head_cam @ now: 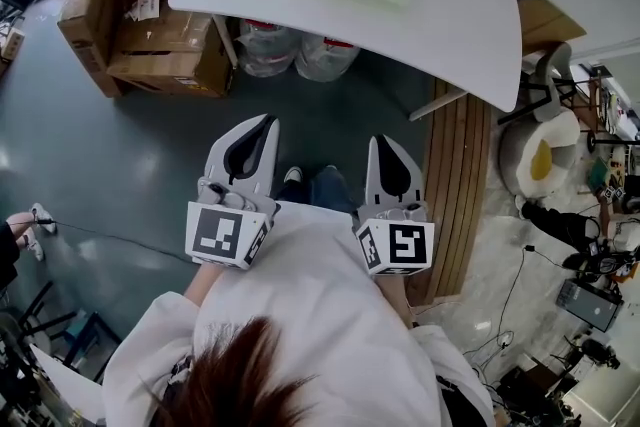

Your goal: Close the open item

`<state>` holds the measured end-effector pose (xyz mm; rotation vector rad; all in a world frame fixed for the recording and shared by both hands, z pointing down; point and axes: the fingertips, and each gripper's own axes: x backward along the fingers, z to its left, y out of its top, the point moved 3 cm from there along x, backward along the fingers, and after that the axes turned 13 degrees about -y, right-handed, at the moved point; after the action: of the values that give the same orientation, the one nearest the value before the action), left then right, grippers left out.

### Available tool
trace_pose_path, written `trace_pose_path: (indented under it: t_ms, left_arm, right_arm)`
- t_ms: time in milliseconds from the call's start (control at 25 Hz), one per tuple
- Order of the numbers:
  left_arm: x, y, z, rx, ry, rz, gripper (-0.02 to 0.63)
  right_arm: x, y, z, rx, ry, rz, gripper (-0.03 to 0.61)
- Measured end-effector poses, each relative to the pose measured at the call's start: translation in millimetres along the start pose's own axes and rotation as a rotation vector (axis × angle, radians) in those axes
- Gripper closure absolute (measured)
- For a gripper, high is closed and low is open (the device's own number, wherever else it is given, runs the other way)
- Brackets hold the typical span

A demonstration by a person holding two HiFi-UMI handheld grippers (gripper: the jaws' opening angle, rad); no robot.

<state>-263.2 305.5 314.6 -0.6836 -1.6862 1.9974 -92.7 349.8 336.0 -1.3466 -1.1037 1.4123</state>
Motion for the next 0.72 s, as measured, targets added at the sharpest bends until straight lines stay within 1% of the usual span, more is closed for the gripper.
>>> trace_pose_path:
  t_ms: [200, 360, 560, 720]
  left_arm:
    - [-2, -4, 11, 0.017, 0.024, 0.000, 0.606]
    - [-13, -4, 17, 0.023, 0.047, -0.003, 0.606]
    - [-38, -1, 26, 0.023, 0.061, -0.004, 0.606]
    - [-68, 8, 35, 0.018, 0.072, -0.006, 0.606]
  right_arm:
    - [-13, 0, 9, 0.023, 0.033, 0.009, 0.568]
    - [-26, -2, 4, 0.019, 0.060, 0.013, 0.568]
    - [-55, 6, -6, 0.023, 0.088, 0.005, 0.568]
    - [-82, 16, -24, 0.024, 0.102, -0.001, 0.568]
